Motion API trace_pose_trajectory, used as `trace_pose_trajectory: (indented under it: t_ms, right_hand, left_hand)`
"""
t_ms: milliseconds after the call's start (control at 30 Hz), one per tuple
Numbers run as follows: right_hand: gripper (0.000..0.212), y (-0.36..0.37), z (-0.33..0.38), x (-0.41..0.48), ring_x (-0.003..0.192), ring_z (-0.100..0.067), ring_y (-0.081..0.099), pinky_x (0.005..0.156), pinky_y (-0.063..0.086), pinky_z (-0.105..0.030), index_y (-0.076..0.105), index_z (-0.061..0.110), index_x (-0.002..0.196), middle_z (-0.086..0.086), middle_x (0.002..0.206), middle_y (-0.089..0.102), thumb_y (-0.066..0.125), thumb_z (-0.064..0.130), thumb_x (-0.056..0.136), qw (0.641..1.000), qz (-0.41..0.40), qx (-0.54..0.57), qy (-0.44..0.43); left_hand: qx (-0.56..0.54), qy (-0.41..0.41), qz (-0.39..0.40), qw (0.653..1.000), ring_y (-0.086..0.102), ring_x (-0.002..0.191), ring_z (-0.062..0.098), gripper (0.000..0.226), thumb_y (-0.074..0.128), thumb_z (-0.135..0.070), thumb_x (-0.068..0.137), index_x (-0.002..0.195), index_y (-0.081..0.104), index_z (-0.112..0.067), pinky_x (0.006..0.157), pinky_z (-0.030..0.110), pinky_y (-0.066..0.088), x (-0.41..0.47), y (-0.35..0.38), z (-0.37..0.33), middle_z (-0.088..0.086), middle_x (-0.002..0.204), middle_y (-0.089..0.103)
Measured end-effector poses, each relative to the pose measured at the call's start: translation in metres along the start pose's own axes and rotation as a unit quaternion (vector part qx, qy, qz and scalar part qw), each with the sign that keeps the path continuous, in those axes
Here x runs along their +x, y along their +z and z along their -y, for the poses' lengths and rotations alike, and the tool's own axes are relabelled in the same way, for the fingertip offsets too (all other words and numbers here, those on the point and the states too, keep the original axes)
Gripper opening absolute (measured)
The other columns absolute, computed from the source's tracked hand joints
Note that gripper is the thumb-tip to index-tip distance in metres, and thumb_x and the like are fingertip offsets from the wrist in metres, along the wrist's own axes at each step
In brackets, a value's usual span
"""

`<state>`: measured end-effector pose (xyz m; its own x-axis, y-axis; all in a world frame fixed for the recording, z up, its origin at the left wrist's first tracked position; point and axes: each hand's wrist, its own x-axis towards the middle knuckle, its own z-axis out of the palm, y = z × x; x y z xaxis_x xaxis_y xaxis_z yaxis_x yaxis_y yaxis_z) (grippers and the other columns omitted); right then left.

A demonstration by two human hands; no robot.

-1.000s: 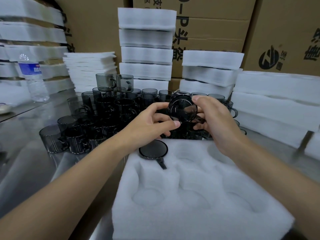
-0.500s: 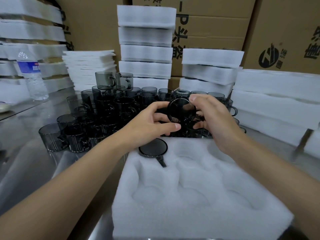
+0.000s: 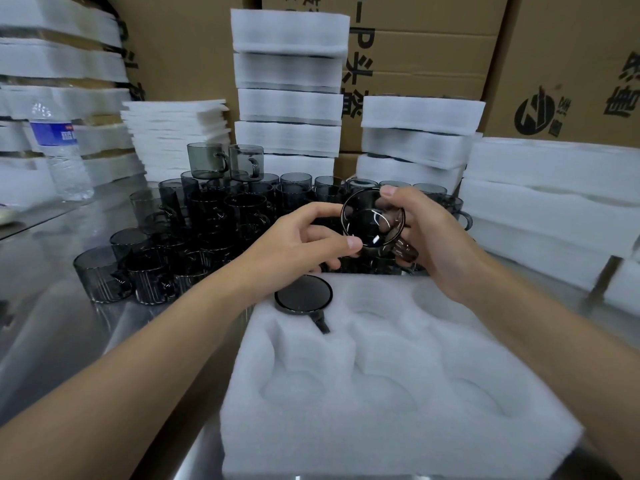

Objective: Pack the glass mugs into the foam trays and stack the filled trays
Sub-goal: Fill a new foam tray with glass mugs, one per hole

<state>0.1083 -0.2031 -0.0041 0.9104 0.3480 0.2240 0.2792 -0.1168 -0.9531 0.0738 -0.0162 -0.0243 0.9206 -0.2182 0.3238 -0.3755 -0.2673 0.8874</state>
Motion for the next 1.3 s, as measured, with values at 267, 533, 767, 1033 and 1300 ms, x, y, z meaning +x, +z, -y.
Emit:
trace_pose_trajectory:
  t_ms: [267,533,767,1033,1300]
  right_hand:
    - [0.047,-0.013,-0.001,-0.005,0.062,-0.014,0.047,0.051,0.036,-0.020,0.072,0.031,0.086,0.001,0.071,0.060,0.051,0.067,0.064,0.981,0.162,-0.107,-0.028]
    - [0.032,-0.016,-0.003,-0.007,0.069,-0.012,0.045,0.065,0.029,-0.034,0.074,0.023,0.082,-0.001,0.076,0.063,0.060,0.049,0.068,0.976,0.195,-0.089,-0.045]
    - [0.046,-0.014,-0.001,-0.009,0.107,-0.052,0.054,0.096,0.036,-0.062,0.078,0.020,0.095,-0.028,0.110,0.065,0.065,0.051,0.065,0.978,0.194,-0.079,-0.021]
    - [0.054,-0.011,0.003,-0.011,0.093,-0.054,0.050,0.089,0.035,-0.062,0.074,0.009,0.096,-0.045,0.112,0.047,0.063,0.053,0.066,0.973,0.208,-0.096,-0.022]
    - [0.042,-0.010,0.001,-0.011,0.062,-0.003,0.042,0.061,0.034,-0.013,0.073,0.002,0.096,0.010,0.059,0.054,0.059,0.037,0.077,0.961,0.228,-0.151,-0.042]
  left_hand:
    - [-0.024,0.004,0.035,0.999,0.069,0.075,0.011,0.036,0.059,-0.047,0.065,0.098,0.067,-0.035,0.065,0.015,0.049,-0.004,-0.002,-0.005,-0.001,0.080,0.073]
    - [-0.009,0.014,0.090,0.996,0.066,0.083,0.007,0.046,0.071,-0.043,0.064,0.107,0.065,-0.029,0.086,0.023,0.047,-0.007,-0.001,-0.007,-0.005,0.080,0.071]
    - [0.022,0.030,0.090,0.995,0.064,0.084,0.005,0.039,0.075,-0.042,0.058,0.092,0.067,-0.024,0.076,0.016,0.046,-0.008,0.000,-0.008,-0.009,0.086,0.070]
    - [0.050,0.021,0.102,0.993,0.063,0.081,0.002,0.034,0.080,-0.026,0.061,0.090,0.066,-0.015,0.074,0.012,0.046,-0.007,0.001,-0.006,-0.013,0.081,0.068]
    - [0.063,0.016,0.086,0.994,0.066,0.090,0.004,0.031,0.069,-0.053,0.059,0.086,0.071,-0.038,0.082,0.020,0.050,-0.007,0.001,-0.009,-0.009,0.092,0.072]
